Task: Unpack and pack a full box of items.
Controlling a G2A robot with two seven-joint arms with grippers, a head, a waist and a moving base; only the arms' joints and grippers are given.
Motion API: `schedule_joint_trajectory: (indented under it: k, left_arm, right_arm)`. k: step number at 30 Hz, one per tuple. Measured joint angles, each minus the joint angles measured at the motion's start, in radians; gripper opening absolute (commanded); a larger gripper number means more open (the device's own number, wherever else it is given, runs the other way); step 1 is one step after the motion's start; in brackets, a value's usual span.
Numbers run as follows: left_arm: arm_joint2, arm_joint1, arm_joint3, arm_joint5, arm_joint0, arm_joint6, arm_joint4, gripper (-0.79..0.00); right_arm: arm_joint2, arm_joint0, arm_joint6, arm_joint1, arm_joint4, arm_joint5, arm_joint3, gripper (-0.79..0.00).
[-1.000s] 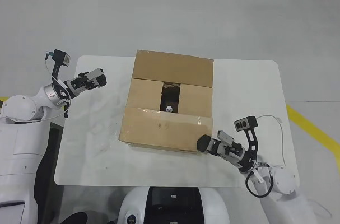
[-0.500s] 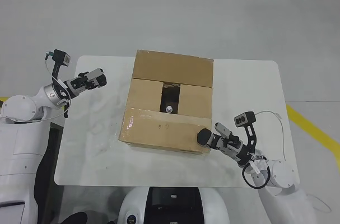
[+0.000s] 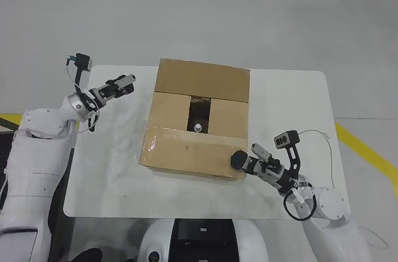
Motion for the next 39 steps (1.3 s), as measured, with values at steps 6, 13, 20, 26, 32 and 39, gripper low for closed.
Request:
schedule_joint_trajectory:
  k: [6,13,20,26,32,39]
  left_arm:
    - [0.106,-0.036,0.103,-0.051,-0.073,0.048,-0.021,0.0]
    - [0.209,-0.082,0.241,-0.082,-0.162,0.079,-0.065,0.0]
    - [0.278,-0.128,0.33,-0.093,-0.238,0.081,-0.142,0.0]
    - [0.316,-0.161,0.396,-0.086,-0.274,0.08,-0.201,0.0]
    - [0.318,-0.185,0.435,-0.081,-0.29,0.076,-0.297,0.0]
    - [0.286,-0.2,0.451,-0.025,-0.304,0.021,-0.446,0.0]
  right_arm:
    - [0.0,0.0,0.0,0.0,0.0,0.0,0.0,0.0]
    - [0.0,0.0,0.0,0.0,0.0,0.0,0.0,0.0]
    - [0.0,0.0,0.0,0.0,0.0,0.0,0.0,0.0]
    - [0.0,0.0,0.0,0.0,0.0,0.0,0.0,0.0]
    - [0.0,0.0,0.0,0.0,0.0,0.0,0.0,0.0]
    - [0.0,0.0,0.0,0.0,0.0,0.0,0.0,0.0]
